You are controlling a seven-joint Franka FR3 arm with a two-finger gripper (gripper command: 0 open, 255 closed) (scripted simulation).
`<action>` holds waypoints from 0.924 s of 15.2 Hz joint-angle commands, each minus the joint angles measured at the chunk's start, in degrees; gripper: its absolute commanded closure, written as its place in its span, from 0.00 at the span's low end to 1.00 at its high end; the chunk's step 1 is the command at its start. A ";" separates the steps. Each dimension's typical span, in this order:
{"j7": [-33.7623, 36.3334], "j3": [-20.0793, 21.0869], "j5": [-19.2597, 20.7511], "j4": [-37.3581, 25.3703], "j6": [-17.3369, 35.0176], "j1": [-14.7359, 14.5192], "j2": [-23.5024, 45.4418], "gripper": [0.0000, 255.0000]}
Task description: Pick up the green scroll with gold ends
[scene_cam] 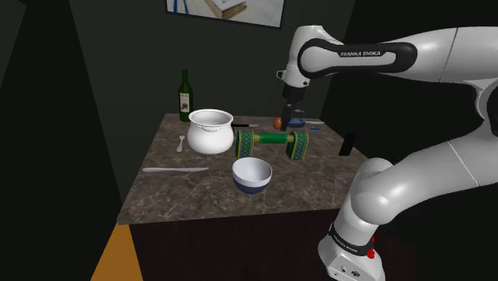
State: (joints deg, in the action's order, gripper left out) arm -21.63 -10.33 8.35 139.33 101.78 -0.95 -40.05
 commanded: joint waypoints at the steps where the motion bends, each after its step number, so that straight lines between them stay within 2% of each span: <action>1: -4.98 -2.76 1.09 0.05 2.98 -0.50 2.80 0.00; 8: -22.88 -12.70 2.07 -3.79 12.13 -2.95 15.64 0.00; 11: -31.14 -16.58 0.40 -6.89 15.57 -4.45 22.46 0.00; 14: -39.95 -19.92 -2.88 -10.79 18.43 -5.84 30.00 0.00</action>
State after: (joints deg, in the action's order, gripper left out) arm -58.10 -28.99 6.77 130.12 119.02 -6.26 -13.07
